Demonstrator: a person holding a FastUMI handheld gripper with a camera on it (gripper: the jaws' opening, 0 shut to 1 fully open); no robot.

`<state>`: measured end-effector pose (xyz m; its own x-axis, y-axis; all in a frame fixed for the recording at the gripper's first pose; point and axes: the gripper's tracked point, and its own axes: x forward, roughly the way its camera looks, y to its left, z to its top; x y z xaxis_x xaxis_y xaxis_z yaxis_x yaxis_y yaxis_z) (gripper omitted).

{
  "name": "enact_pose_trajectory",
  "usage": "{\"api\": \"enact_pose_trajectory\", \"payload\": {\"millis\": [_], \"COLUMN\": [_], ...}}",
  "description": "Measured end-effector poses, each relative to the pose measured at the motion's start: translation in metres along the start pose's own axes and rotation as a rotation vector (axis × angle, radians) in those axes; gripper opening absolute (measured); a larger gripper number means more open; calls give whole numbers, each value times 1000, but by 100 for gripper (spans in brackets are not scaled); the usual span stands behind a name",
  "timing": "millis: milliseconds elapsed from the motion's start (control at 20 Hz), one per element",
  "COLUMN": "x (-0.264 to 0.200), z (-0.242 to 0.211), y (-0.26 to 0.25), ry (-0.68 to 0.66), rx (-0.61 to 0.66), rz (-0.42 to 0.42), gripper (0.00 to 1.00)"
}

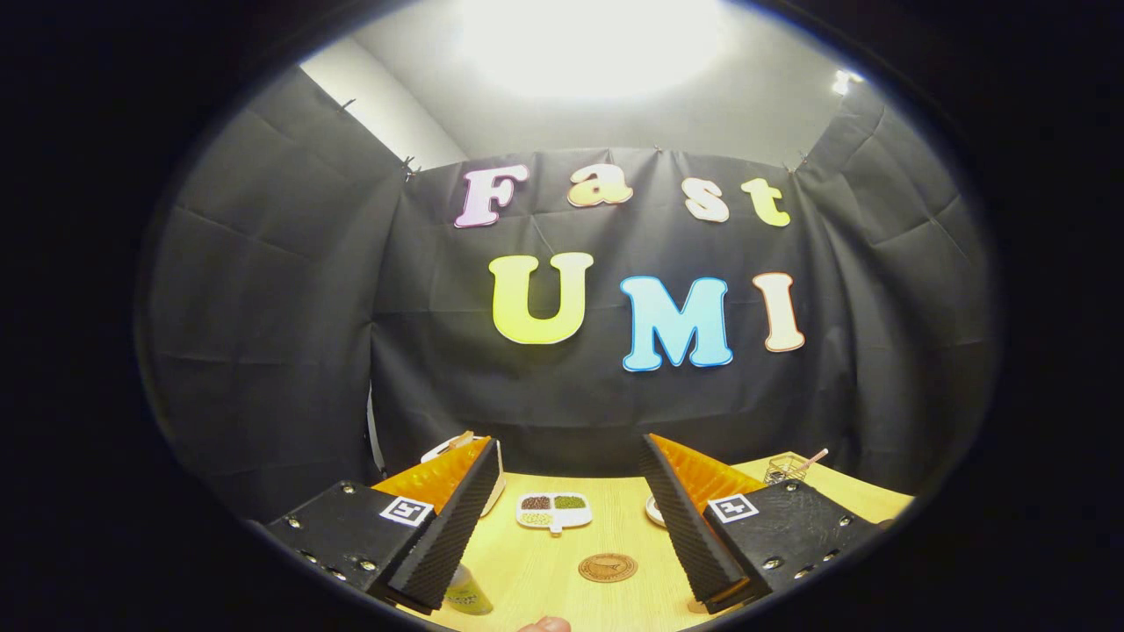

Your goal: Take the bottle from table, then pour the juice into the cup, finally place the bottle on the coaster

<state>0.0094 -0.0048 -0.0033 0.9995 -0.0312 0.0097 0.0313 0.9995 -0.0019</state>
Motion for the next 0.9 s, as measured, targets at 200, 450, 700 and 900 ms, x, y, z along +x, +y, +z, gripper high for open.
{"api": "enact_pose_trajectory", "payload": {"millis": [200, 450, 700, 900], "x": [1, 3, 2, -2], "z": [0, -11, -31, -49], "y": [1, 13, 29, 40], "ry": [-11, -5, 4, 13], "rx": [-2, -36, 10, 13], "rz": [-10, 5, 6, -3], "gripper": [98, 98, 98, 98]}}
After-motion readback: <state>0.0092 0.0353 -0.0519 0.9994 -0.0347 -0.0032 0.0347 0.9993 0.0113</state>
